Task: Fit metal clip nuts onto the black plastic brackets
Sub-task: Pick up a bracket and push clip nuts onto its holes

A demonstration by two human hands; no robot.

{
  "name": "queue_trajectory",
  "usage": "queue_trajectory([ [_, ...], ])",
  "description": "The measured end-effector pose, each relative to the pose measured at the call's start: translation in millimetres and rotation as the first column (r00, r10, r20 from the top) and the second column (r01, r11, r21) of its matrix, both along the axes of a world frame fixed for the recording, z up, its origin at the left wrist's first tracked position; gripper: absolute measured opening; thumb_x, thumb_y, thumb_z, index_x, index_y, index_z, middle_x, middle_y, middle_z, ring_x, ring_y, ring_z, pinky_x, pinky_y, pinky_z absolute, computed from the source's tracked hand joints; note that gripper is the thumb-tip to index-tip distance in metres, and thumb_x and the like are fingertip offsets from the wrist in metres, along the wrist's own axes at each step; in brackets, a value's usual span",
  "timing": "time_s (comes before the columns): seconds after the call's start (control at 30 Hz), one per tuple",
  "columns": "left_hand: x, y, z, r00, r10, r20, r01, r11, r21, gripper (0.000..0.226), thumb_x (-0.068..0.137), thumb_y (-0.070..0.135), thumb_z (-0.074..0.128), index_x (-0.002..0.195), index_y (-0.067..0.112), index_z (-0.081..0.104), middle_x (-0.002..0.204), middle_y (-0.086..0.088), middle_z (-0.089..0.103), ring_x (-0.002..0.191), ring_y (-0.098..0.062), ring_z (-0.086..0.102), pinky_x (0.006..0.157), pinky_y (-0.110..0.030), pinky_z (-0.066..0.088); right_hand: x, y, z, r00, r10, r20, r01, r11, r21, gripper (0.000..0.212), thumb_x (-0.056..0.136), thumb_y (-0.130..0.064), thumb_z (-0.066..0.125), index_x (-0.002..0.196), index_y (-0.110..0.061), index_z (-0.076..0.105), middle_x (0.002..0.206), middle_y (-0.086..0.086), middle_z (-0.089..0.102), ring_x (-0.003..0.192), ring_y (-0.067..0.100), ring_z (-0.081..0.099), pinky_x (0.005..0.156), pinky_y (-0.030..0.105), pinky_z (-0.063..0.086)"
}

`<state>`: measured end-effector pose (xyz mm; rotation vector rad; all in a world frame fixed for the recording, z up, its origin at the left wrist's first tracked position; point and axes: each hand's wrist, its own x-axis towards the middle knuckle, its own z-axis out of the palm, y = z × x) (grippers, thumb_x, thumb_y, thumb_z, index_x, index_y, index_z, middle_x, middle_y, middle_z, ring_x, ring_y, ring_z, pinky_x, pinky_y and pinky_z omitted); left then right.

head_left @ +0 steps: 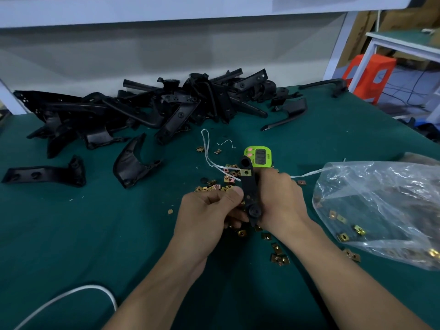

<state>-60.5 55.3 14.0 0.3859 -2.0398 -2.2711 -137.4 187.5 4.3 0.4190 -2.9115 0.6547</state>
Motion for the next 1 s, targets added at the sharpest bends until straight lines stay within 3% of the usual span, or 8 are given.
queue_trajectory([
  [0.23, -2, 0, 2, 0.999, 0.039, -0.005, -0.038, 0.998, 0.045, 0.038, 0.095, 0.021, 0.067, 0.060, 0.014, 0.077, 0.061, -0.013, 0.071, 0.048, -0.011, 0.060, 0.048, -0.015, 0.047, -3, 2, 1, 0.999, -0.049, -0.020, 0.049, 0.998, 0.029, 0.025, 0.068, -0.022, 0.069, 0.080, -0.030, 0.048, 0.063, -0.007, 0.041, 0.064, 0.030, 0.045, 0.061, 0.032, 0.039],
  [0.37, -1, 2, 1, 0.999, 0.001, -0.045, 0.000, 1.000, 0.018, 0.032, 0.094, 0.021, 0.068, 0.069, 0.002, 0.075, 0.060, -0.012, 0.070, 0.050, -0.013, 0.062, 0.052, -0.018, 0.050, -2, 1, 1, 0.999, -0.037, -0.017, 0.038, 0.998, 0.052, 0.026, 0.069, -0.023, 0.073, 0.087, -0.030, 0.056, 0.063, -0.007, 0.040, 0.069, 0.032, 0.058, 0.061, 0.031, 0.041],
  [0.5, -1, -1, -1, 0.997, -0.007, -0.081, 0.002, 0.998, -0.063, 0.032, 0.094, 0.023, 0.070, 0.071, 0.001, 0.074, 0.061, -0.013, 0.072, 0.051, -0.013, 0.062, 0.053, -0.018, 0.050, 0, 1, 2, 0.999, -0.020, -0.046, 0.023, 0.998, 0.061, 0.027, 0.072, -0.023, 0.072, 0.081, -0.031, 0.047, 0.062, -0.008, 0.038, 0.075, 0.034, 0.064, 0.061, 0.032, 0.040],
  [0.67, 0, -4, 1, 0.992, -0.070, -0.102, 0.057, 0.990, -0.129, 0.033, 0.093, 0.022, 0.071, 0.063, 0.010, 0.075, 0.060, -0.011, 0.072, 0.051, -0.010, 0.064, 0.052, -0.017, 0.049, 4, 2, 5, 0.996, 0.024, -0.083, -0.016, 0.995, 0.101, 0.034, 0.068, -0.020, 0.074, 0.084, -0.030, 0.045, 0.074, 0.001, 0.060, 0.077, 0.035, 0.066, 0.060, 0.032, 0.038],
  [0.77, 0, -9, 4, 0.981, -0.146, -0.131, 0.127, 0.982, -0.138, 0.027, 0.091, 0.015, 0.073, 0.065, 0.009, 0.076, 0.060, -0.007, 0.070, 0.053, -0.010, 0.062, 0.054, -0.017, 0.048, 7, 1, 7, 0.996, 0.058, -0.065, -0.051, 0.993, 0.103, 0.036, 0.061, -0.024, 0.070, 0.082, -0.030, 0.042, 0.059, -0.006, 0.039, 0.071, 0.034, 0.063, 0.058, 0.031, 0.035],
  [0.83, -1, -10, 5, 0.975, -0.191, -0.117, 0.176, 0.976, -0.129, 0.024, 0.090, 0.012, 0.073, 0.066, 0.009, 0.076, 0.061, -0.006, 0.069, 0.056, -0.012, 0.060, 0.056, -0.017, 0.048, 9, 0, 9, 0.995, 0.076, -0.061, -0.069, 0.992, 0.102, 0.034, 0.060, -0.026, 0.068, 0.087, -0.029, 0.047, 0.059, -0.007, 0.035, 0.072, 0.035, 0.063, 0.058, 0.032, 0.035],
  [0.93, -1, -9, 2, 0.983, -0.175, -0.056, 0.172, 0.983, -0.063, 0.024, 0.089, 0.010, 0.072, 0.066, 0.009, 0.077, 0.065, -0.010, 0.070, 0.055, -0.017, 0.060, 0.055, -0.020, 0.049, 8, 0, 13, 0.995, 0.093, -0.018, -0.091, 0.991, 0.098, 0.038, 0.063, -0.026, 0.070, 0.089, -0.034, 0.043, 0.065, -0.006, 0.043, 0.077, 0.034, 0.064, 0.060, 0.031, 0.037],
  [1.0, -2, -12, 1, 0.987, -0.160, -0.025, 0.158, 0.985, -0.070, 0.026, 0.089, 0.010, 0.072, 0.063, 0.011, 0.077, 0.065, -0.011, 0.070, 0.055, -0.017, 0.060, 0.055, -0.021, 0.048, 5, 3, 15, 0.990, 0.126, 0.068, -0.127, 0.992, 0.004, 0.037, 0.068, -0.026, 0.071, 0.095, -0.036, 0.048, 0.074, -0.006, 0.055, 0.080, 0.031, 0.063, 0.062, 0.032, 0.044],
])
